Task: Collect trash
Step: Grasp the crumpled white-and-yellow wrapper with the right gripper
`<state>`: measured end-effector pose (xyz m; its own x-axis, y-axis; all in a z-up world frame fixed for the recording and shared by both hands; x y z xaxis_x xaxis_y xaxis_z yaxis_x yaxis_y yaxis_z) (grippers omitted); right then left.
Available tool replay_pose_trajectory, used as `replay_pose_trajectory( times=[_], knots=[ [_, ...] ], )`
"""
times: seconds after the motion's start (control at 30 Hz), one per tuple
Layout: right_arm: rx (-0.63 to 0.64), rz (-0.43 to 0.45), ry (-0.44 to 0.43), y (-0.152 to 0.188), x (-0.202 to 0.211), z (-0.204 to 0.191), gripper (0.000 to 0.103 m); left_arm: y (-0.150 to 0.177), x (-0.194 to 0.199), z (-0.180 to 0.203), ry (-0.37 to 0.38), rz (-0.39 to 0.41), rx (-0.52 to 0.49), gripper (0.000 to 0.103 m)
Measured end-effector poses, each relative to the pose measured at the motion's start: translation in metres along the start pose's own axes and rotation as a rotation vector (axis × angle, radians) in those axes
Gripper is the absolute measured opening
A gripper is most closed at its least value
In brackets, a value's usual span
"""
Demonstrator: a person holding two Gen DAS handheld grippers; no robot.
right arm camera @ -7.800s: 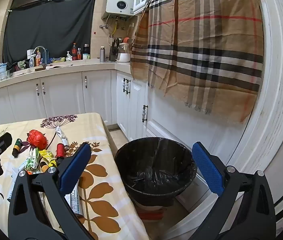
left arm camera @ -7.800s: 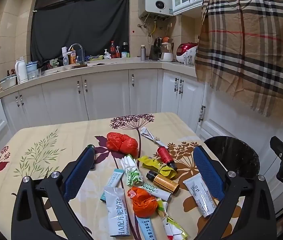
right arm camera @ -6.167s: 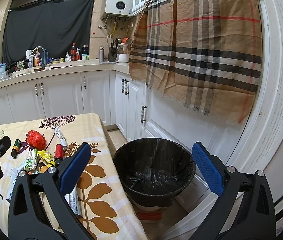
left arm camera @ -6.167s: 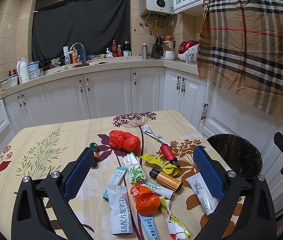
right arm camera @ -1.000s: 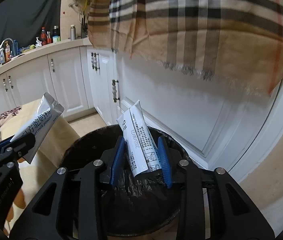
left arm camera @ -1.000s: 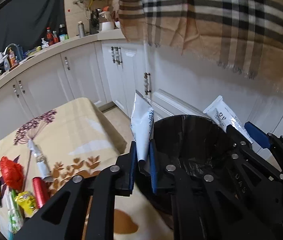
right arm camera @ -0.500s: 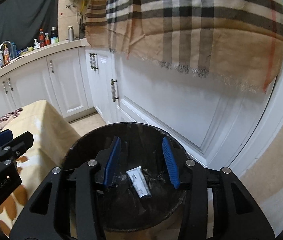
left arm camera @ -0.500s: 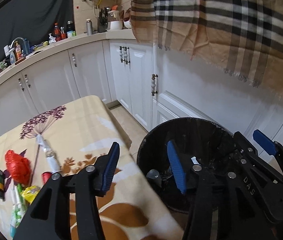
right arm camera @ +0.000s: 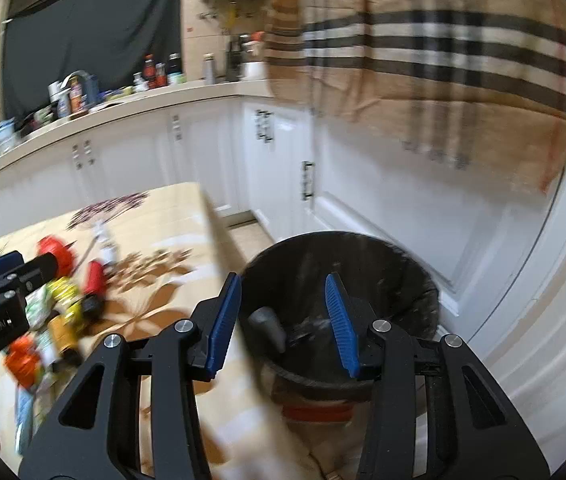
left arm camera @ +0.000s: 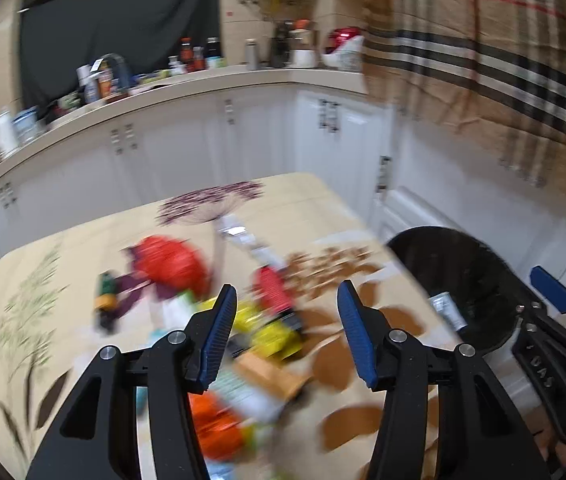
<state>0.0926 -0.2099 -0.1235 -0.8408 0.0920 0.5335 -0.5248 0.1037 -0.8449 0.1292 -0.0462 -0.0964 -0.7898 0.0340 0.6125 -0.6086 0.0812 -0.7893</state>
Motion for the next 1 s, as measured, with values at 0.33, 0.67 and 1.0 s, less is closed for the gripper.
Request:
replay_pose_trajectory(
  times=[0.33,0.67,1.0],
  knots=[
    [0.103,-0.008,-0.128,0.035,0.042,-0.077,0.043,0.058,0.041,-0.101,-0.162,-0.031,0.128,0.052],
    [0.211,-0.049,-0.226,0.073,0.057,-0.140,0.043,0.112,0.067,-0.166,-0.274,-0.065,0.207,0.052],
    [0.285,-0.120,-0.277,0.106,0.052,-0.175,0.043,0.142,0.071,-0.195,-0.306,-0.103,0.262,0.052]
  ],
)
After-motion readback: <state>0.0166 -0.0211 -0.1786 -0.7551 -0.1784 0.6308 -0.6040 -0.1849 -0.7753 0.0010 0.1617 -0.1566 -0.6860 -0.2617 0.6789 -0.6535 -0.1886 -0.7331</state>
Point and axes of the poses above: each gripper's, at about its wrist camera, not at the fingertips, and x roughly against the way its jaws point, z to its right, y to its underside, the point moved 9 cm from there along -x, roughly the way its jaws point, and after that the axes turned 1 degree about -x, right-handed, at the moved point
